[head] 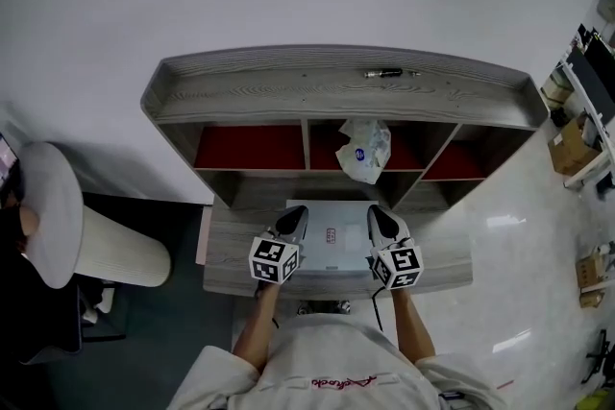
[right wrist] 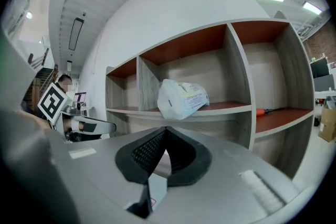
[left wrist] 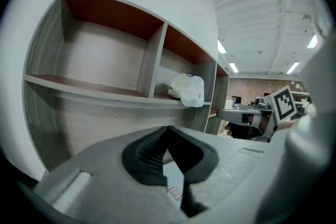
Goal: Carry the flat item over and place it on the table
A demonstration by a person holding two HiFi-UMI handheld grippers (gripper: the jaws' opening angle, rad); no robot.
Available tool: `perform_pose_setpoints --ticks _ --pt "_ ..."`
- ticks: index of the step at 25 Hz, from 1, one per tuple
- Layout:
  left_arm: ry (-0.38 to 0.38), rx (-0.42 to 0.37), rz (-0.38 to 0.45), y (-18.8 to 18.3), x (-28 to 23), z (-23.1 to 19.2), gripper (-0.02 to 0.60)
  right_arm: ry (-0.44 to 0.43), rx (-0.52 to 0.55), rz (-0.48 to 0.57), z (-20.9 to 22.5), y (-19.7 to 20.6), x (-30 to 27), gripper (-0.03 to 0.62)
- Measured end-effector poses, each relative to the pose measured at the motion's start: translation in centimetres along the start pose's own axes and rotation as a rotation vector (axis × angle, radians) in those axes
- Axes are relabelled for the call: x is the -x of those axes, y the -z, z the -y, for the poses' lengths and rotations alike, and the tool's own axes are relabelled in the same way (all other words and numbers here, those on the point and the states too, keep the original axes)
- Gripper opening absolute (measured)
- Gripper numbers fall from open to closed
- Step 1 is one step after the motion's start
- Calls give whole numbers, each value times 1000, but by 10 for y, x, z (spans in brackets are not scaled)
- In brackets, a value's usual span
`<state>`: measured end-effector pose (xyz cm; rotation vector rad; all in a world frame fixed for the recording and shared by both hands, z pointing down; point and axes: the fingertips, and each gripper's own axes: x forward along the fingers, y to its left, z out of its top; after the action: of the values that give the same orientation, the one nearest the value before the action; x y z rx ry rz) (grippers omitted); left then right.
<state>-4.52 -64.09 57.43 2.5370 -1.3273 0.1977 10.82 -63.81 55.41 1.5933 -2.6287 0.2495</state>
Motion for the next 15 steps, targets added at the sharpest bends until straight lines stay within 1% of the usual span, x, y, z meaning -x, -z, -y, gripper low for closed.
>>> perform_pose_setpoints --ticks 6,15 --pt "-2 -19 24 -13 -2 2 0 -8 0 13 -2 -10 -5 6" --pt "-14 -33 63 -30 -4 -6 0 -2 10 37 0 -23 -12 5"
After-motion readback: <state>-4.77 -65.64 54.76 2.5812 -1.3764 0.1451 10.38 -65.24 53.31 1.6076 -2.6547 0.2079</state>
